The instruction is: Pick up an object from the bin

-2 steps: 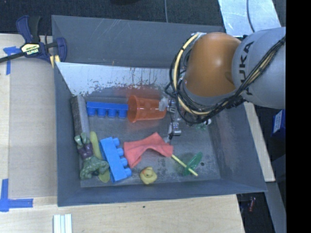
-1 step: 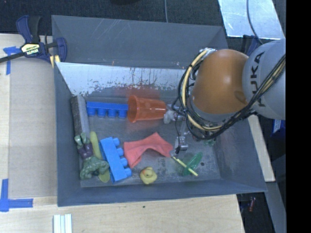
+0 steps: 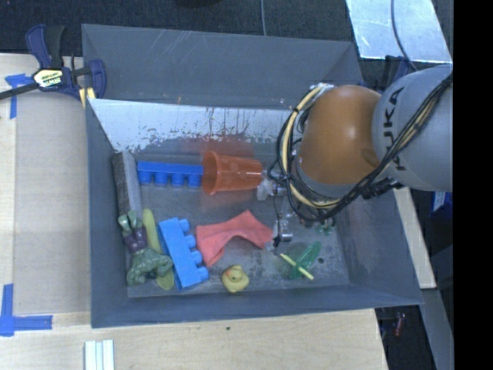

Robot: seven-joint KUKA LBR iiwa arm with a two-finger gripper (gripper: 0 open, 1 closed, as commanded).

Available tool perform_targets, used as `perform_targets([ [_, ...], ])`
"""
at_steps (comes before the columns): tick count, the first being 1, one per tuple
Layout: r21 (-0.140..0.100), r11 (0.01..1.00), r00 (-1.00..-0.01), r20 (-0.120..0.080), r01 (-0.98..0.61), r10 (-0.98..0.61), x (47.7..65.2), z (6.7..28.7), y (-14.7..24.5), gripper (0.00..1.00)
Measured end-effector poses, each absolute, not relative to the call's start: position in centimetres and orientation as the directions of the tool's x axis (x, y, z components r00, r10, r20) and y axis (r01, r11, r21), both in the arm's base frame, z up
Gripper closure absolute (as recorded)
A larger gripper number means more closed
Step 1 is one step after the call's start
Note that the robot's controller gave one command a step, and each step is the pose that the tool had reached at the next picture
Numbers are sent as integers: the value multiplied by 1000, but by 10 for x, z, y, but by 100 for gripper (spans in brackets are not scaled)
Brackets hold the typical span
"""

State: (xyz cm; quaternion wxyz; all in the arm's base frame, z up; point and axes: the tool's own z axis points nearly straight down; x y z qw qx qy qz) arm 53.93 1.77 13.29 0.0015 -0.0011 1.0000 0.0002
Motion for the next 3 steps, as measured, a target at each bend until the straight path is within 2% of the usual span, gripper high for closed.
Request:
perform_targets([
  [1,3,994,-994,-19,107,107,554,80,36,0],
  [2,3,983,-983,-19,184,184,550,72,46,100],
  [3,4,983,-983,-19,184,184,549,72,47,100],
])
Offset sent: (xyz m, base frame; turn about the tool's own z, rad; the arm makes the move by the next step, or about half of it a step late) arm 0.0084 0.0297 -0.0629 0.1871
